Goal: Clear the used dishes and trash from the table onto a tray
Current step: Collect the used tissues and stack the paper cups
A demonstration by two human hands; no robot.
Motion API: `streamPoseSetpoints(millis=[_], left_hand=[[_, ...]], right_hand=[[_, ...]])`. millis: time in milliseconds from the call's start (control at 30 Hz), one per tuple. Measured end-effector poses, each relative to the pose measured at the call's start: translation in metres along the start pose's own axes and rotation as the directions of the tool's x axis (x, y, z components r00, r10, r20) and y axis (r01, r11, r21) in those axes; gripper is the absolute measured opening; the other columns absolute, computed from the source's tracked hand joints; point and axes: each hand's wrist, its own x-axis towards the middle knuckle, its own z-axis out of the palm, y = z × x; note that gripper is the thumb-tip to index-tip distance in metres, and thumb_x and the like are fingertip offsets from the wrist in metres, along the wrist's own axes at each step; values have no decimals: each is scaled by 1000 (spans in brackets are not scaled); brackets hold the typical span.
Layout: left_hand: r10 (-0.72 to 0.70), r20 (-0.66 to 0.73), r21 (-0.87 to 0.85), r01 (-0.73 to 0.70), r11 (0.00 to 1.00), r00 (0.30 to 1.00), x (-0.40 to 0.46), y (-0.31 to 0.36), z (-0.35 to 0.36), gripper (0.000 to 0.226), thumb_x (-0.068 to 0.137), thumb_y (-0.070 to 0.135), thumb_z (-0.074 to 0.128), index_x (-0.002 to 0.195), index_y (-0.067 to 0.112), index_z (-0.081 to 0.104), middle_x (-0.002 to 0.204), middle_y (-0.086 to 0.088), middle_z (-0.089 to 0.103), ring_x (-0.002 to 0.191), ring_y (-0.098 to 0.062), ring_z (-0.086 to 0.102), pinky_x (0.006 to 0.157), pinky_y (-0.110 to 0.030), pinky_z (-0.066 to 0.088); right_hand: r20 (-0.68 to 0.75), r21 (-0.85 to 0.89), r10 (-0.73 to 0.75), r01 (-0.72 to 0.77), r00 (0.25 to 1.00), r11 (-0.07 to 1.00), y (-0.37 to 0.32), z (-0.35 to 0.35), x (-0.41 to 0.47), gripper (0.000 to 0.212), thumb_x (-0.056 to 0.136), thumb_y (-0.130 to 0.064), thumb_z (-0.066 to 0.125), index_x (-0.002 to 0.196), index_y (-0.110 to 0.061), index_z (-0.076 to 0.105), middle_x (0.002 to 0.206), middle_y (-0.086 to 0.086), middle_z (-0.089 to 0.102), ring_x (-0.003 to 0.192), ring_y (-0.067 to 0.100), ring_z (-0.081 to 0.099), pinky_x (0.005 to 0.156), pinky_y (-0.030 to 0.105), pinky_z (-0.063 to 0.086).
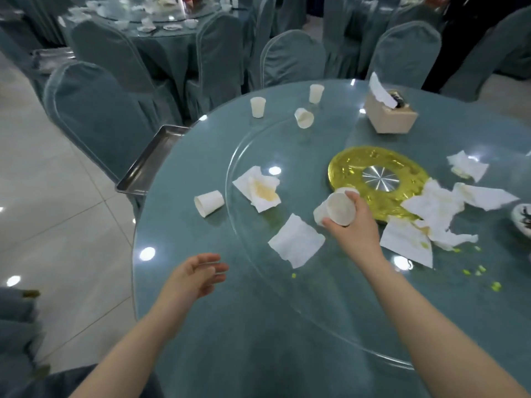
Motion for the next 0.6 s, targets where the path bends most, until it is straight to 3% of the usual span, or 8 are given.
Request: streamPoseSetpoints(millis=[67,167,267,467,600], left_hand=[[9,26,57,-11,998,1000,16,9,22,22,95,-1,46,102,14,60,96,-3,71,85,-16,66,73,-27,45],[32,64,98,-39,994,997,40,23,60,22,93,-1,49,104,14,60,94,1,72,84,-15,65,72,-25,45],[58,99,161,-74,984,993,66,35,95,22,91,1,54,102,19,61,96,4,72,87,-13,65,73,-25,46],[124,164,357,-176,917,979,115,30,162,19,87,15,63,101,28,60,103,10,68,85,1,64,68,-10,46],[176,235,491,-274,827,956,140,23,209,31,83,30,69,110,30,54,110,11,62,95,-7,61,88,-28,49]], right_hand=[[-85,4,-3,4,996,1000,10,-12,35,53,65,-35,78,105,-51,47,98,-29,54,92,2,51,70,14,37],[-149,-3,82,-83,985,997,30,-24,88,69,70,-30,78,130,-28,44,113,-16,48,102,6,46,83,19,34],[-185,-11,122,-126,975,992,49,-29,128,72,70,-29,77,132,-24,43,111,-15,45,98,5,43,81,19,31],[13,-91,177,-175,984,980,93,-26,177,78,70,-28,79,136,-24,38,111,-11,44,99,12,44,82,28,35],[100,-83,204,-196,974,977,112,-25,174,70,72,-30,78,132,-24,42,106,-9,49,96,14,47,78,29,36]])
